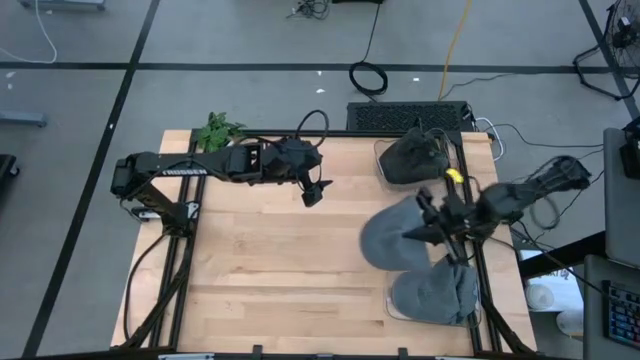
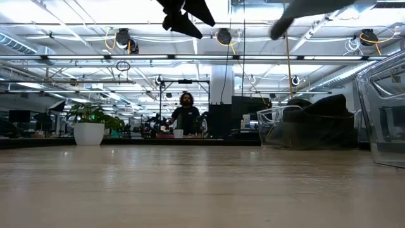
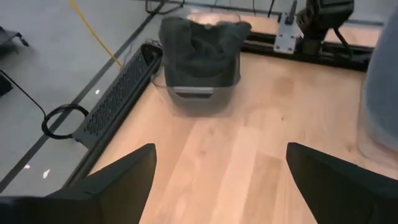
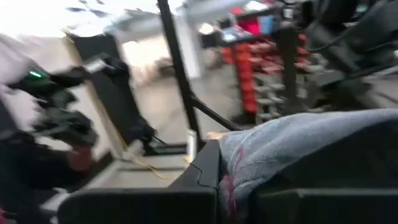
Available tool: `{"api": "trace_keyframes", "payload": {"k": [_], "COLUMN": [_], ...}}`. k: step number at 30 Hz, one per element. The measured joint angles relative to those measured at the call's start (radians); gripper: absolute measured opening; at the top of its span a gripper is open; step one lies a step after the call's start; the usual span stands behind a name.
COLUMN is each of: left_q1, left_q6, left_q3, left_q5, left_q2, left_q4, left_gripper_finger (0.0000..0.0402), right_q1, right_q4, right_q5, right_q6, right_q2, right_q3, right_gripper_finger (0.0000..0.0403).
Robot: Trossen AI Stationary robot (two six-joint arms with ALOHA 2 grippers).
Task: Pick & Place hat
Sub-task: Put the gray cap into the bottom transparent bin
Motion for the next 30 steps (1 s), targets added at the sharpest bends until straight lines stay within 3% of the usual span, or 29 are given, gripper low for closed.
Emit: {"api": "trace_keyframes", "payload": {"k": [5, 8, 12, 16, 19, 23, 30], "left_q1": [0.004, 0.003, 0.004, 0.004, 0.006, 0.010, 0.010], "left_q6": [0.059, 0.078, 0.081, 0.099, 0.101, 0.096, 0.095], "left_q3": [0.000, 0.000, 0.000, 0.000, 0.000, 0.000, 0.000], "left_q5": [0.060, 0.124, 0.136, 0.136, 0.136, 0.136, 0.136], "left_q2": [0.000, 0.000, 0.000, 0.000, 0.000, 0.000, 0.000], "left_q4": [0.043, 0.058, 0.056, 0.055, 0.056, 0.056, 0.056], "left_gripper_finger": [0.0376, 0.0376, 0.0377, 0.0376, 0.0373, 0.0370, 0.0376], "right_q1": [0.237, 0.375, 0.558, 0.728, 0.831, 0.917, 0.941], "right_q4": [-0.271, -0.375, -0.518, -0.521, -0.540, -0.541, -0.541], "right_q5": [0.349, 0.507, 0.732, 0.978, 1.159, 1.241, 1.230], "right_q6": [-0.061, -0.080, -0.037, 0.029, 0.169, 0.376, 0.666], "right_q2": [0.030, 0.107, 0.230, 0.324, 0.361, 0.392, 0.445], "right_q3": [0.183, 0.315, 0.463, 0.511, 0.509, 0.498, 0.462], "right_gripper_finger": [0.0001, 0.0001, 0.0001, 0.0000, 0.0000, 0.0000, 0.0000]}}
